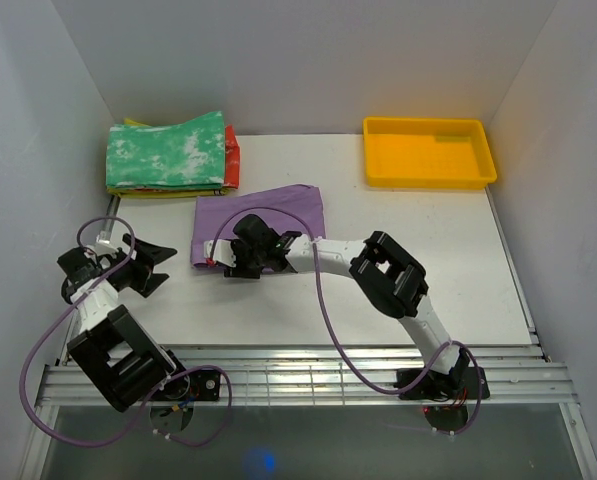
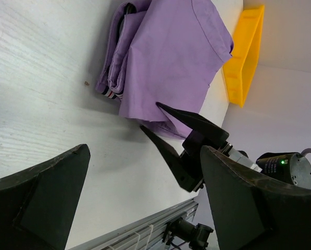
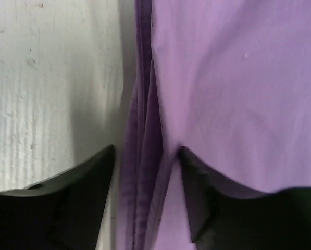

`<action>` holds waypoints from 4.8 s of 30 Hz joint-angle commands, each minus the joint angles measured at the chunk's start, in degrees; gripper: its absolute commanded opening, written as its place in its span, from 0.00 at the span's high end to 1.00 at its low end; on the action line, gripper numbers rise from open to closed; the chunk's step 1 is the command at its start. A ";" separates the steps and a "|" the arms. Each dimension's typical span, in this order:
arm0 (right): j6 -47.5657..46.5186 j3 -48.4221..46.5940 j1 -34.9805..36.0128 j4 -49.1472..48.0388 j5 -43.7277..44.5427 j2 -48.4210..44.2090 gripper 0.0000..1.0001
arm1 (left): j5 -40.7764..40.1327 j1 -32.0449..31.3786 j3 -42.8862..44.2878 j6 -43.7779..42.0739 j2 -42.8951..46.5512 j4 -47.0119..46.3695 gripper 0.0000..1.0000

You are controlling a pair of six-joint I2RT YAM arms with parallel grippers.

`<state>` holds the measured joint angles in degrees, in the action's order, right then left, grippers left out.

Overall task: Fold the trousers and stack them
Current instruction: Neatly place the folded trousers to the corner

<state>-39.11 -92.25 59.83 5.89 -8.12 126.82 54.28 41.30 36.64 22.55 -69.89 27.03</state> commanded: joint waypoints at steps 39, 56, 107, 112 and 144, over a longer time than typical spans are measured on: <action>41.22 -14.19 -2.79 0.09 -16.14 4.04 0.92 | -29.05 -22.75 -10.19 30.80 -2.10 -22.72 0.02; 49.13 -11.90 -3.58 -3.25 -23.26 3.60 0.92 | -25.45 -24.16 -12.47 35.11 -7.98 -39.77 0.17; 76.87 44.07 -33.82 -1.28 -21.58 -36.31 0.14 | -25.28 -36.38 -0.08 19.03 -7.10 -43.55 1.00; 81.91 49.26 -32.41 -13.52 -23.61 -31.91 0.15 | -26.16 -37.17 1.67 17.54 -8.07 -43.55 1.00; 52.13 5.40 -37.33 -22.50 -24.40 -9.66 0.92 | -33.09 -36.29 46.84 6.90 -38.21 -66.75 1.00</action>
<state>16.43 -89.47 22.31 -17.96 -31.27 120.03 23.53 3.88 78.04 29.45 -107.46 -33.26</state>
